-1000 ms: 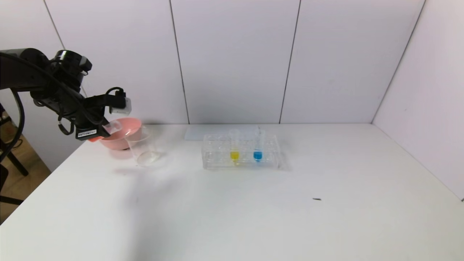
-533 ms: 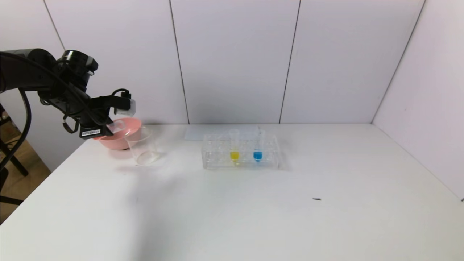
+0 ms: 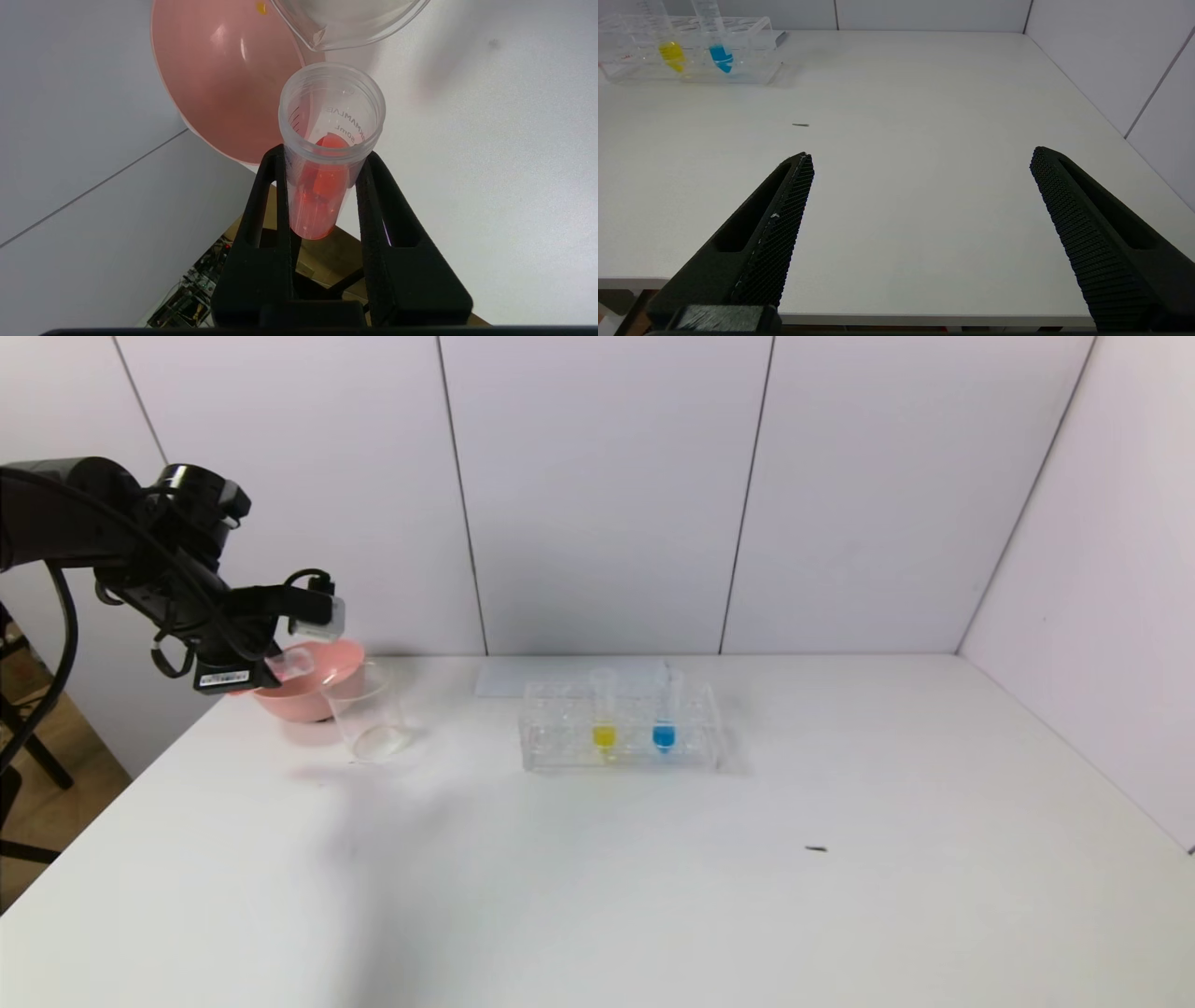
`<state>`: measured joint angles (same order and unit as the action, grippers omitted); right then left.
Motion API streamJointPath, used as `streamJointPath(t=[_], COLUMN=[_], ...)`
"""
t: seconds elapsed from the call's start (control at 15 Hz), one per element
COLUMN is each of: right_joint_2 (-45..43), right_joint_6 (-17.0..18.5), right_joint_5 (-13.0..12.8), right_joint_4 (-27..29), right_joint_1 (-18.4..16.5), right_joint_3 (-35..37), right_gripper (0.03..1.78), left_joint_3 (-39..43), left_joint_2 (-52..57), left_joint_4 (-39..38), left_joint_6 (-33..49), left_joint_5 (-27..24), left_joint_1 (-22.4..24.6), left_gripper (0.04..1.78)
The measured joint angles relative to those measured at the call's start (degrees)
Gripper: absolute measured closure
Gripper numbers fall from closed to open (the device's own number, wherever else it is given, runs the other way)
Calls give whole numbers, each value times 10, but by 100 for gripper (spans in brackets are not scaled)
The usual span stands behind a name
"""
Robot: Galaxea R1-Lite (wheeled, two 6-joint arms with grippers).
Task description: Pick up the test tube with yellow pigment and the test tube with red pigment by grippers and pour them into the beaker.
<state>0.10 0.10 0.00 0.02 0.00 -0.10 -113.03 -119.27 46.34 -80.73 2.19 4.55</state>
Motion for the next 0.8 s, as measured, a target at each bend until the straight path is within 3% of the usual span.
streamJointPath(t=[0.8], right_joint_2=[0], right_joint_6=[0], right_joint_5=[0], right_joint_4=[0], right_joint_1=[0], right_joint_3=[0], right_gripper=[11], left_joint_3=[-2], left_joint_2=[1], left_joint_4=[-1], left_joint_6=[-19], left_joint_5=[35], left_joint_1=[-9], left_gripper=[138])
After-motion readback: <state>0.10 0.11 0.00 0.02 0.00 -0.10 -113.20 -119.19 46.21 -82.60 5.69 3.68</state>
